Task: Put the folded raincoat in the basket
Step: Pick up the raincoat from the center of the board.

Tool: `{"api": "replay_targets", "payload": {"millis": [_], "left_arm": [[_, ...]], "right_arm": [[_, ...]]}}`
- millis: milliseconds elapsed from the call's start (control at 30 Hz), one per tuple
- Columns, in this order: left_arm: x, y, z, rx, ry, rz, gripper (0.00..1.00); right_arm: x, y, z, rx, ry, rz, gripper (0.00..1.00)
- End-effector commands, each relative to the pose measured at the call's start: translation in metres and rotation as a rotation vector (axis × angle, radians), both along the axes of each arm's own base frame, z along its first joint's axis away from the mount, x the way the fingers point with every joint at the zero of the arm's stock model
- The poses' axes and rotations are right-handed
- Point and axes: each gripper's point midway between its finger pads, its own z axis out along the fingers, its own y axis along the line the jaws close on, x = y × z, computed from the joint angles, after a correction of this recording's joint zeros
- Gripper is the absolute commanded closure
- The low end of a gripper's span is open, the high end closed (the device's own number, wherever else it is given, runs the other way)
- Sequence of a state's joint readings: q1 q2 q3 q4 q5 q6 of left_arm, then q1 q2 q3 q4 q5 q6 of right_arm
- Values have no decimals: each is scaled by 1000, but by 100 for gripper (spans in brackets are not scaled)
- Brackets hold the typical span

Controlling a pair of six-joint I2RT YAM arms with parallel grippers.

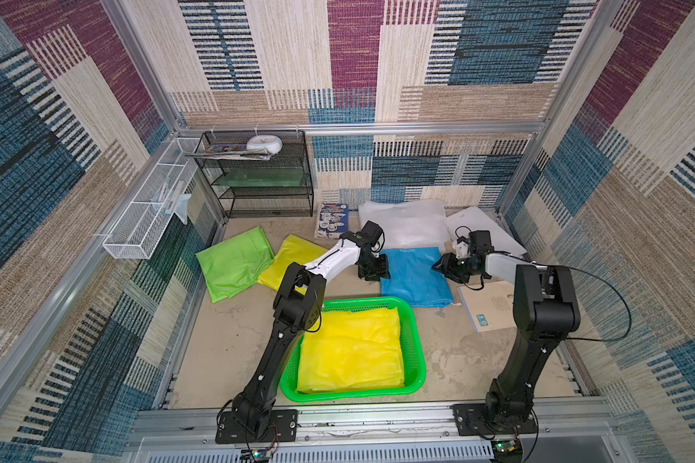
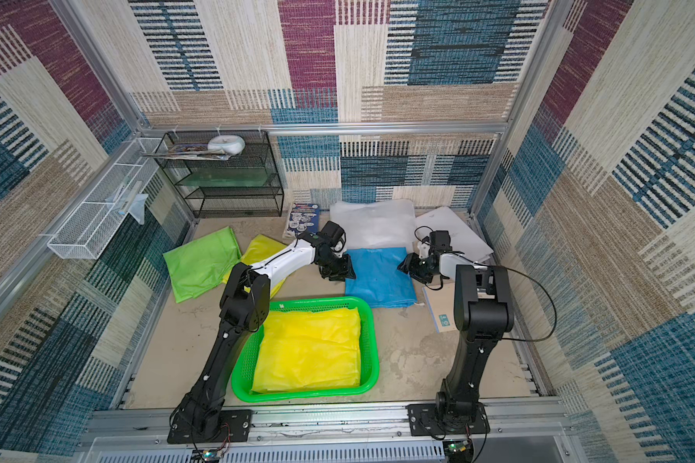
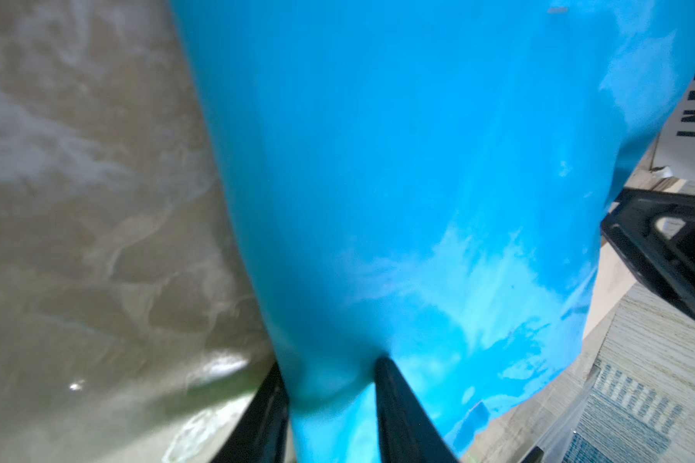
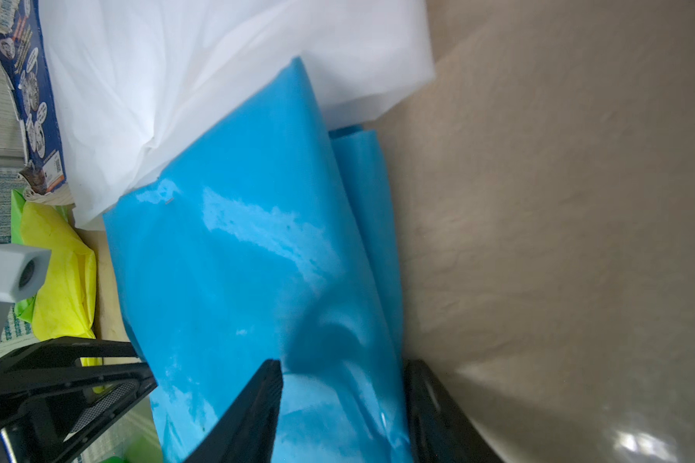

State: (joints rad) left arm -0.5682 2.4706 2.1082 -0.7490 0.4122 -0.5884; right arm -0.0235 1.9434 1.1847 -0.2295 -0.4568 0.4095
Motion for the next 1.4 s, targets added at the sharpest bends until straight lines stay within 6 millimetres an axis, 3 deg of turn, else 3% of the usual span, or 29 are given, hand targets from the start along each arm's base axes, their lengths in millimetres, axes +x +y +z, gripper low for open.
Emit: {"api": "replay_targets", "payload": {"millis": [0,133,200,333,467,633,767,833,967,1100,1367], "left_arm": [[2,6,-9,38,0,14,78],[3,28,-6,122,-11,46,96],[4,40,-4,145,-18,64,100],[2,53,0,159,-22,69,100],[-1,54,-2,144,-14,56,98],[-2,53,-9,144,2,50,97],[-2,54,-11,144,8,52,97],[-2,54,-11,144,8,50,97],[1,53,2,138,-22,47,100],[7,54,37,127,-85,44,100],[6,59,119,83,-220,38,100]], "right_arm": [[-26,4,-14,15,112,7,45],[-27,7,-12,30,110,14,44],[-29,7,-14,34,115,19,42],[-34,10,-24,48,137,24,41],[-37,20,-24,111,134,38,45],[-42,45,-26,175,159,113,57],[-44,49,-30,171,168,122,64],[-42,49,-28,170,161,120,73],[-31,50,-10,174,109,119,89],[-18,51,27,182,34,118,99],[-15,55,113,213,-142,139,100]]}}
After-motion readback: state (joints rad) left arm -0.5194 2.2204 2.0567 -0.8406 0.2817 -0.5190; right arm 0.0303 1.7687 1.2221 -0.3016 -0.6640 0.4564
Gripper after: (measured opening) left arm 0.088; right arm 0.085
